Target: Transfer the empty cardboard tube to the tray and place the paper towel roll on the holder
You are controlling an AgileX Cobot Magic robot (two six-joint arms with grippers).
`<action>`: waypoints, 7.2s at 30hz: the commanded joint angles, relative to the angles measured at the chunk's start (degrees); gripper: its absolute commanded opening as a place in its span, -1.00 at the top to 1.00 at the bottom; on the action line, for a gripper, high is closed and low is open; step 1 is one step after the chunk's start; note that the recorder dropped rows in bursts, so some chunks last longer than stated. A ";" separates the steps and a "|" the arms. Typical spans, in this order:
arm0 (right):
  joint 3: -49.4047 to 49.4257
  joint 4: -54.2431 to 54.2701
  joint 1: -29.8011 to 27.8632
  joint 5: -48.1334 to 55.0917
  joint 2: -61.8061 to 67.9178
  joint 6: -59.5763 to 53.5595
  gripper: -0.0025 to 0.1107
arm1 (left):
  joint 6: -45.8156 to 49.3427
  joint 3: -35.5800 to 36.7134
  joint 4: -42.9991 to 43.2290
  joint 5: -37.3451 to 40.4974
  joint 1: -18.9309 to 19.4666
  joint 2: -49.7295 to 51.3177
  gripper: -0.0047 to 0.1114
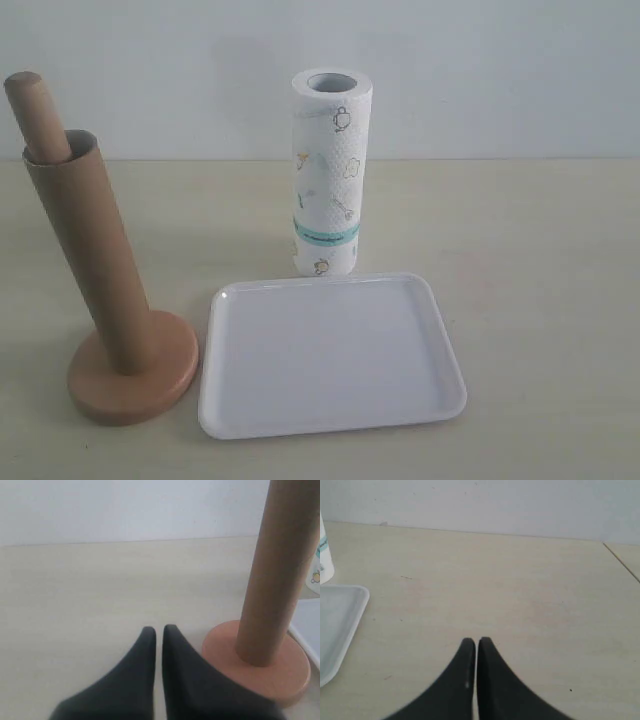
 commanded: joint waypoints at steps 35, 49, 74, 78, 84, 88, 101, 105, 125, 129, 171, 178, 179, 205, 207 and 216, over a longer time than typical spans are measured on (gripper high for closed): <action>-0.03 0.05 -0.15 -0.73 -0.23 -0.18 0.93 | -0.37 0.20 -0.19 -29.46 0.14 -0.07 0.85; -0.03 0.05 -0.15 -0.73 -0.23 -0.18 0.93 | -0.23 -13.06 -0.19 -33.86 0.14 12.86 0.85; -0.03 0.05 -0.15 -0.73 -0.23 -0.18 0.93 | -31.27 -13.08 26.95 -35.88 -2.01 35.40 0.85; -0.03 0.05 -0.15 -0.73 -0.23 -0.18 0.93 | -46.47 -13.08 51.33 -42.67 -4.21 39.46 0.85; -0.03 0.05 -0.15 -0.73 -0.23 -0.18 0.93 | -61.34 -13.08 64.17 -42.73 -4.24 41.59 0.85; -0.03 0.05 -0.15 -0.73 -0.23 -0.18 0.93 | -61.44 -13.08 64.16 -42.91 -4.24 41.59 0.81; -0.03 0.05 -0.15 -0.73 -0.23 -0.18 0.93 | -64.40 -13.08 63.67 -49.26 -4.24 46.70 -0.97; -0.03 0.05 -0.15 -0.73 -0.23 -0.18 0.93 | -55.76 -13.08 62.55 -50.19 -4.24 49.42 -0.97; -0.03 0.05 -0.15 -0.73 -0.23 -0.18 0.93 | -23.75 -13.08 34.08 -66.67 -4.24 67.68 -0.97; -0.03 0.05 -0.15 -0.73 -0.23 -0.18 0.93 | -19.48 -13.08 28.34 -71.09 -4.24 72.33 -0.97; -0.03 0.05 -0.15 -0.73 -0.23 -0.18 0.93 | -17.41 -17.37 31.30 -84.38 -4.24 86.00 -0.36; -0.03 0.05 -0.15 -0.73 -0.23 -0.18 0.93 | -17.41 -17.37 32.92 -84.49 -4.24 86.00 0.52; -0.03 0.05 -0.15 -0.73 -0.23 -0.18 0.93 | -17.41 -17.37 32.92 -84.49 -4.24 86.00 0.62; -0.03 0.05 -0.15 -0.73 -0.23 -0.18 0.93 | -35.32 -27.70 36.35 -63.61 -4.24 65.32 0.85; -0.03 0.05 -0.15 -0.73 -0.23 -0.18 0.93 | -38.58 -29.60 37.54 -62.31 -4.24 62.93 0.85; -0.03 0.05 -0.15 -0.73 -0.23 -0.18 0.93 | -53.69 -41.92 44.88 -53.82 -4.24 56.11 0.85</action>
